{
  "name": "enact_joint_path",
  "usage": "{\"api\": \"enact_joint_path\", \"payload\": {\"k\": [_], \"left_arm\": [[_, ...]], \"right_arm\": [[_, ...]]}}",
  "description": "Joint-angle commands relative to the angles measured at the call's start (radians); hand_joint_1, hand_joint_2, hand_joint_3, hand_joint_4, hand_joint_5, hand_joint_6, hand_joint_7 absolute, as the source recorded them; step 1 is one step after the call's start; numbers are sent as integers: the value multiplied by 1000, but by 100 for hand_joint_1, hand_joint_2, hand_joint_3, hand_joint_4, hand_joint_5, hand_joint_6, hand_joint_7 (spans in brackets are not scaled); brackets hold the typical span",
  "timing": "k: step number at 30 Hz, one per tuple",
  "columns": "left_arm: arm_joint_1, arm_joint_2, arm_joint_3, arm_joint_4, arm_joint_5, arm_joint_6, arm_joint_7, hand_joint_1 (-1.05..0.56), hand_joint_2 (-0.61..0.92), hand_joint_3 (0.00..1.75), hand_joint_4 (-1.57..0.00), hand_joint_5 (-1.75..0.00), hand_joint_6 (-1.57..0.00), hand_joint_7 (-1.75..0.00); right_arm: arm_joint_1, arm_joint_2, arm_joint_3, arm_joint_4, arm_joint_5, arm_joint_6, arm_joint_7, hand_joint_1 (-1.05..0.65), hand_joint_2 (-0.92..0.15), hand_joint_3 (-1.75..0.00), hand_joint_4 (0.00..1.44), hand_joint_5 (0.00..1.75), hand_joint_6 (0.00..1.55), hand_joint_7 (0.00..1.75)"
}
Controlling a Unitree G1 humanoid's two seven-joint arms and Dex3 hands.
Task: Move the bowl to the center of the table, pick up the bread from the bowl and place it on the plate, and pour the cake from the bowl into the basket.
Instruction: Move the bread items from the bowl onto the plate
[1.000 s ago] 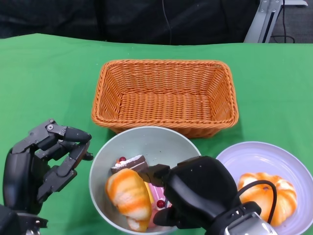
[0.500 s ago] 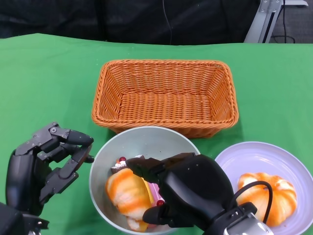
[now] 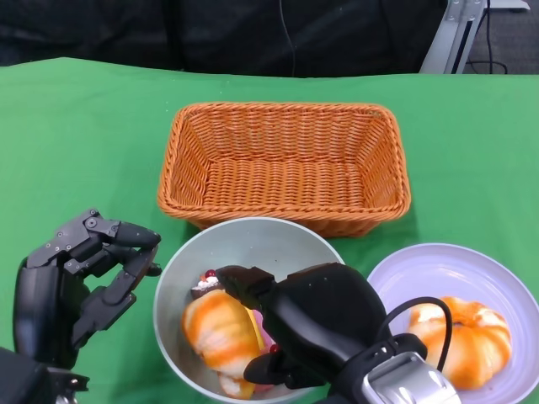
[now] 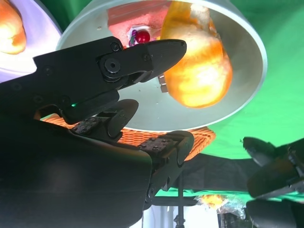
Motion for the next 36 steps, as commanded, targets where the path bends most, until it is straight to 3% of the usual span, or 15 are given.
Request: {"api": "enact_joint_path", "payload": {"k": [1,11,19,36], "left_arm": [[-7,1,8,-1,-3,-4,17,-23,92,27,-76,-143,-88,-95],[-26,9,20,51,23,-54,33,-25,92,27,-73,-144,-83,-99],[-30,-22,28,41,46,-45,109,-24,92,26,-74,-144,-83,-104],[-39,-35,29,53,53,-52,147,-22,92,26,-76,-141,-83,-102]], "right_arm": [[-8,-8,-2,12,31,-14,-31,-87,-92,-14,66,0,32,1],[-13,-54,-10,18,166,-107,-87,-86,-92,-16,55,0,36,2],[-16,-78,-5,23,185,-122,-73,-87,-92,-13,52,0,43,4],[-37,-122,6,64,260,-161,-34,-82,-92,-16,48,0,51,2]]}}
